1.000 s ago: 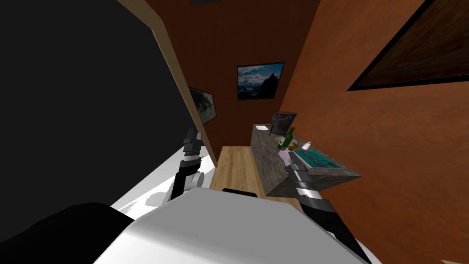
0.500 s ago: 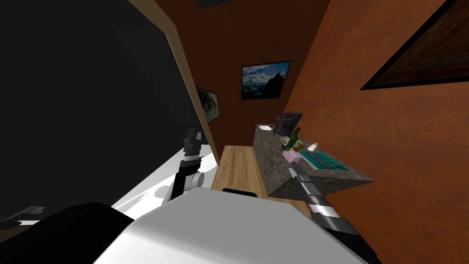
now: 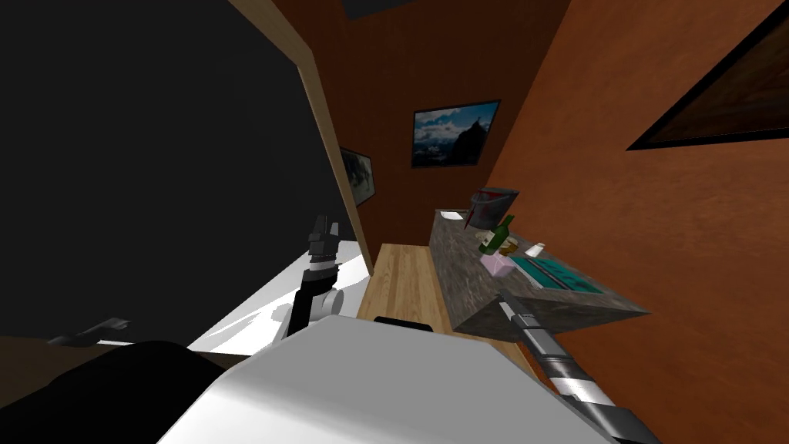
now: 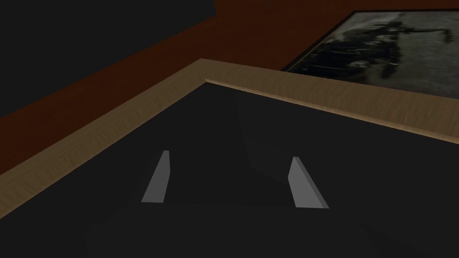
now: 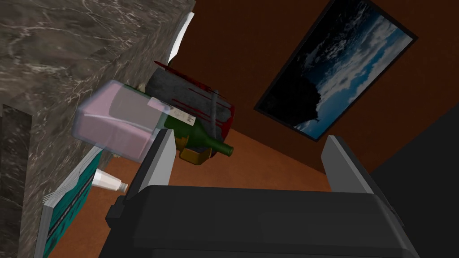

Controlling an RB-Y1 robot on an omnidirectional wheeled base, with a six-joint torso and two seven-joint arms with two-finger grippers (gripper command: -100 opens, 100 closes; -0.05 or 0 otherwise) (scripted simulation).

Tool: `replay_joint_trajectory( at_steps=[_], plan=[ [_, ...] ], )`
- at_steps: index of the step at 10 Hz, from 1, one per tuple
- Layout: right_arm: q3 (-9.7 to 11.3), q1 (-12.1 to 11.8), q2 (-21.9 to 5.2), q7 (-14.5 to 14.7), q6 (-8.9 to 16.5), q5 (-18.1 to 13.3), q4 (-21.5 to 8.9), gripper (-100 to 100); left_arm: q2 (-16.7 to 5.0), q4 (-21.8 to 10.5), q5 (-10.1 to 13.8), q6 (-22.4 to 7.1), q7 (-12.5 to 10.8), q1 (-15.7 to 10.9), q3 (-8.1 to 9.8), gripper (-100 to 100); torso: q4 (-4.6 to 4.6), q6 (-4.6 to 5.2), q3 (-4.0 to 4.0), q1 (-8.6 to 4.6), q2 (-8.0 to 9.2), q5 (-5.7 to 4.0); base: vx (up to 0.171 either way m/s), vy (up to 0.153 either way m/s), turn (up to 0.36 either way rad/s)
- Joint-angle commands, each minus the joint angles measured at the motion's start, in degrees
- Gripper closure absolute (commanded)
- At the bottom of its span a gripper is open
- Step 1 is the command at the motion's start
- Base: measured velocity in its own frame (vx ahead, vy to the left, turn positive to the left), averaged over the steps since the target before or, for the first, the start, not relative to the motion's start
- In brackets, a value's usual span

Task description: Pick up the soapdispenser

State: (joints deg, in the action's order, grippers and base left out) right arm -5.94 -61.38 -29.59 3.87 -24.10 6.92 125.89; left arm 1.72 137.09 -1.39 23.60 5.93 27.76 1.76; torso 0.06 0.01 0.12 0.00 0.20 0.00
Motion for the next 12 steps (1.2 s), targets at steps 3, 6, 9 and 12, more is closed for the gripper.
replay_joint_trajectory(
  at_steps=[3, 6, 9, 12],
  plan=[
    [-2.6, -6.1, -5.3, 0.0, -0.4, 0.9, -2.6, -100, 0.0, 0.0, 0.0, 0.0, 0.0, 0.0, 0.0, 0, 0.0, -0.01, -0.02, -0.02, -0.03, 0.0, -0.04, 0.015, 0.128],
    [-4.0, -10.1, -8.0, 0.0, -0.7, 1.4, -4.0, -100, 0.0, 0.0, 0.0, 0.0, 0.0, 0.0, 0.0, 0, -0.01, -0.02, -0.03, 0.02, -0.04, 0.01, -0.033, 0.017, 0.085],
    [-6.8, -15.3, -12.9, -0.2, -1.4, 2.3, -6.7, -100, 0.0, 0.0, 0.0, 0.0, 0.0, 0.0, 0.0, 0, -0.01, -0.01, -0.03, -0.03, -0.06, -0.01, -0.033, 0.012, 0.126],
    [-8.2, -19.4, -16.0, -0.3, -1.7, 2.7, -8.1, -100, 0.0, 0.0, 0.0, 0.0, 0.0, 0.0, 0.0, 0, -0.02, -0.03, -0.06, 0.02, -0.1, 0.01, -0.022, 0.023, 0.101]
  ],
)
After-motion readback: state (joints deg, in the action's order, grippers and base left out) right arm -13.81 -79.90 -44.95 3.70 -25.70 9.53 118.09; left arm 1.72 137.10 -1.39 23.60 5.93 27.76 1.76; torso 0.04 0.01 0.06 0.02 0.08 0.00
